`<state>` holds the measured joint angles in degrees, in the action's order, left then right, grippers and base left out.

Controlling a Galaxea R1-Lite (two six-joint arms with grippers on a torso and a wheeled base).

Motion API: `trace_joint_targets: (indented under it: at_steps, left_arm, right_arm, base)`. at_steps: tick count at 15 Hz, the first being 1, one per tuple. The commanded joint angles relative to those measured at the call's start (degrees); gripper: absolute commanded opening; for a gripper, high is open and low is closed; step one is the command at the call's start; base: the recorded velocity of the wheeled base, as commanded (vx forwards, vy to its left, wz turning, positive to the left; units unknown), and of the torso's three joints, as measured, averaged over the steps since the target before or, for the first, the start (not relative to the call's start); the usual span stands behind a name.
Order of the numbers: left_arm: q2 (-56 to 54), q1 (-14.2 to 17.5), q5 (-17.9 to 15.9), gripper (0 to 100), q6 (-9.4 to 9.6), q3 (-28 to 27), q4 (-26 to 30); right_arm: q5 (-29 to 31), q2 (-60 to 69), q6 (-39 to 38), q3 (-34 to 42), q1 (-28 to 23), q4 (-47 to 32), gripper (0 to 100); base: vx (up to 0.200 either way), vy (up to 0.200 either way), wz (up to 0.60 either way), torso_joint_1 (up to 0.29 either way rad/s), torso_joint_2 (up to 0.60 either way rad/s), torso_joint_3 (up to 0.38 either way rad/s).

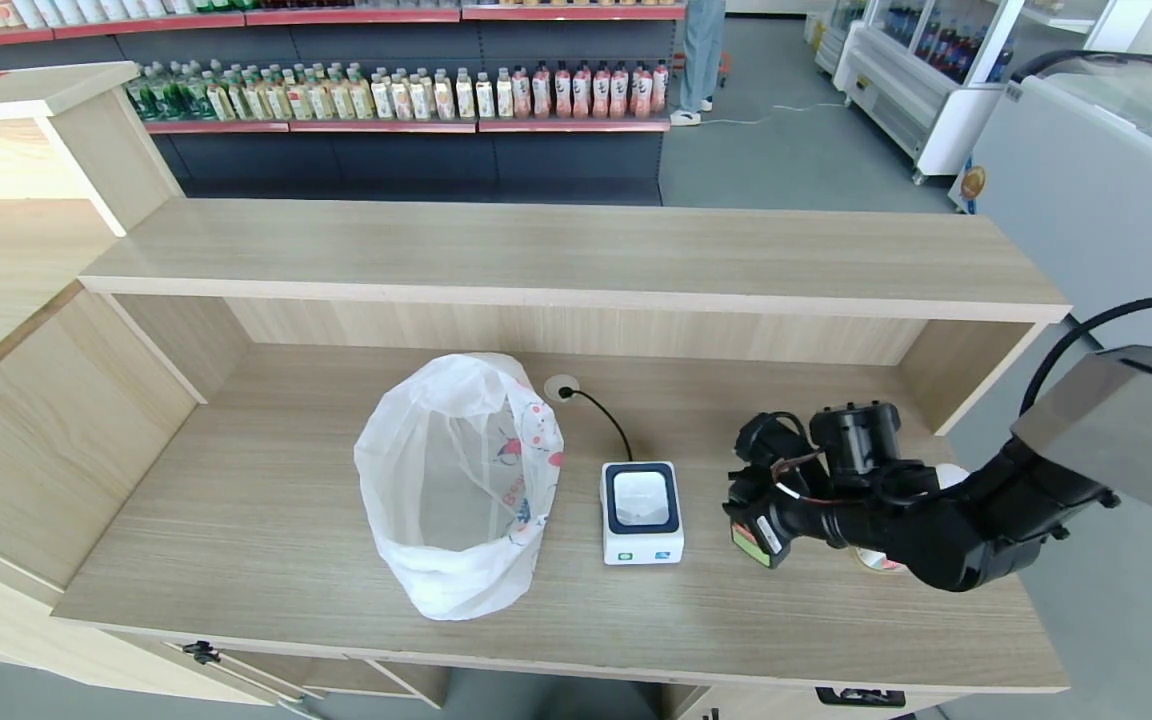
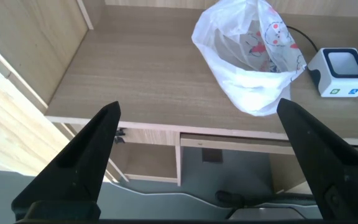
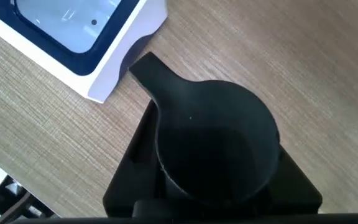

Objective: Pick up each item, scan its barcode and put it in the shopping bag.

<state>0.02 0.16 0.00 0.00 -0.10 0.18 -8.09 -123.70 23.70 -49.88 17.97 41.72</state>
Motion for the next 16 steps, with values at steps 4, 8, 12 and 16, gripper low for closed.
trace_joint_targets:
  at_steps: [4, 8, 12, 16]
  left_arm:
    - [-0.02, 0.02, 0.00, 100, 0.00, 0.01, -0.01]
    - [-0.02, 0.02, 0.00, 100, 0.00, 0.01, -0.01]
    - [-0.02, 0.02, 0.00, 100, 0.00, 0.01, -0.01]
    - [-0.02, 0.02, 0.00, 100, 0.00, 0.01, -0.01]
  right_arm:
    - [-4.39, 17.00, -13.33, 3.30, -3.03, 6.45, 0]
    - [-13.35, 25.35, -3.66, 16.22, -4.26, 22.88, 0]
    - [-43.50, 25.17, 27.37, 24.22, -9.62, 29.48, 0]
    - [-55.27, 21.57, 63.14, 23.78, -10.15, 13.65, 0]
  base:
    - [0.000, 0.000, 0.00, 0.000, 0.00, 0.000]
    - [0.000, 0.000, 0.00, 0.000, 0.00, 0.000]
    - [0.000, 0.000, 0.00, 0.000, 0.00, 0.000]
    - [0.000, 0.000, 0.00, 0.000, 0.00, 0.000]
